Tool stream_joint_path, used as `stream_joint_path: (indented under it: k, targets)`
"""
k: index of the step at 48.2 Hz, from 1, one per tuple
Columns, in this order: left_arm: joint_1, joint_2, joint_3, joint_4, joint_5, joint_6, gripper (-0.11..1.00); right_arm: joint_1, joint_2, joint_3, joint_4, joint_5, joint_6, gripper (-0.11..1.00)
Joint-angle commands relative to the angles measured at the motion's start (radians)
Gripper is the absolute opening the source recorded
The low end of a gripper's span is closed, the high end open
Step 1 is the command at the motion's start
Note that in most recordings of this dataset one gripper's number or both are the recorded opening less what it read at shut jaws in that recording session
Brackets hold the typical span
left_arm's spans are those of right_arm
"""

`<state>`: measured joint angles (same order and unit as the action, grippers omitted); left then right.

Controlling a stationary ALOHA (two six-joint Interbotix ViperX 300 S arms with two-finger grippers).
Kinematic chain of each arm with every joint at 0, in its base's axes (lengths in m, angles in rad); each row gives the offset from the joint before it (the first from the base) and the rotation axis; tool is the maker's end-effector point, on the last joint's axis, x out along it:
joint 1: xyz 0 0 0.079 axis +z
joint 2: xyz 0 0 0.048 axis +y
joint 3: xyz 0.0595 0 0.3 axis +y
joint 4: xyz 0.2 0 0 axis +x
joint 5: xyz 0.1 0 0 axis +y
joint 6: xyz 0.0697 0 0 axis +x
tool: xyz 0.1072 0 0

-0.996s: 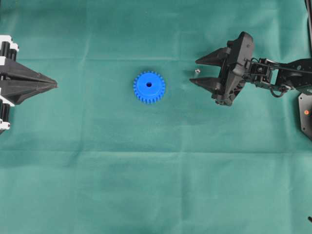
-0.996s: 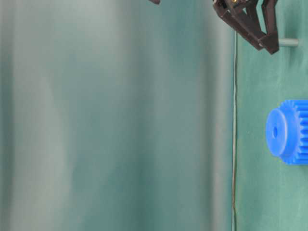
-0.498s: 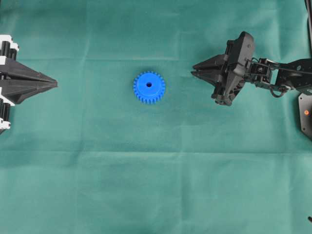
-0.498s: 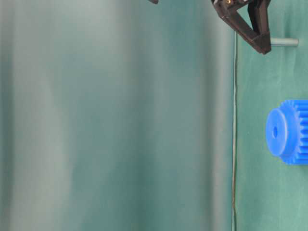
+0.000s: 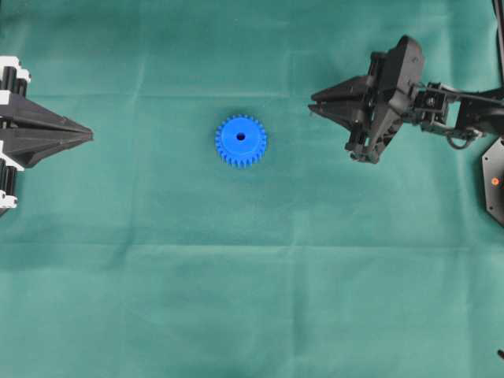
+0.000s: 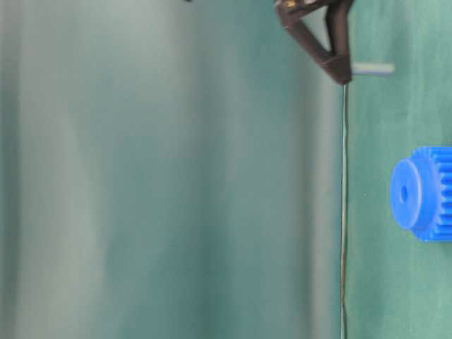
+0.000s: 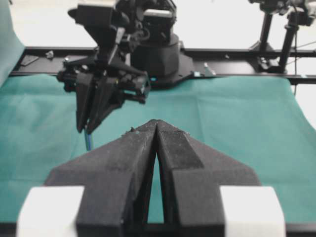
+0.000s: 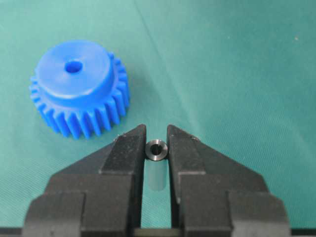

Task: Insert the shaft placed at a random location into the center hole of the medium gear at another random location.
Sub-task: 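Lift the shaft with the right gripper and carry it toward the blue gear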

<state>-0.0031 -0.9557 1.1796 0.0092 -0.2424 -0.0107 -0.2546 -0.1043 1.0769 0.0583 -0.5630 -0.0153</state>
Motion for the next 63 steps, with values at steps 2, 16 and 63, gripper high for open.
stream_joint_path:
  k: [2, 16, 63]
  targets:
    - [0.003, 0.008, -0.017, 0.003, -0.006, 0.0, 0.0, -0.005, -0.06, -0.04, -0.002, 0.077, -0.005, 0.13]
    - [0.002, 0.008, -0.017, 0.003, -0.006, 0.0, 0.0, -0.005, -0.064, -0.051, -0.006, 0.101, -0.005, 0.13]
    - [0.002, 0.008, -0.017, 0.003, -0.005, 0.0, 0.0, 0.084, 0.118, -0.302, -0.006, 0.106, -0.002, 0.13]
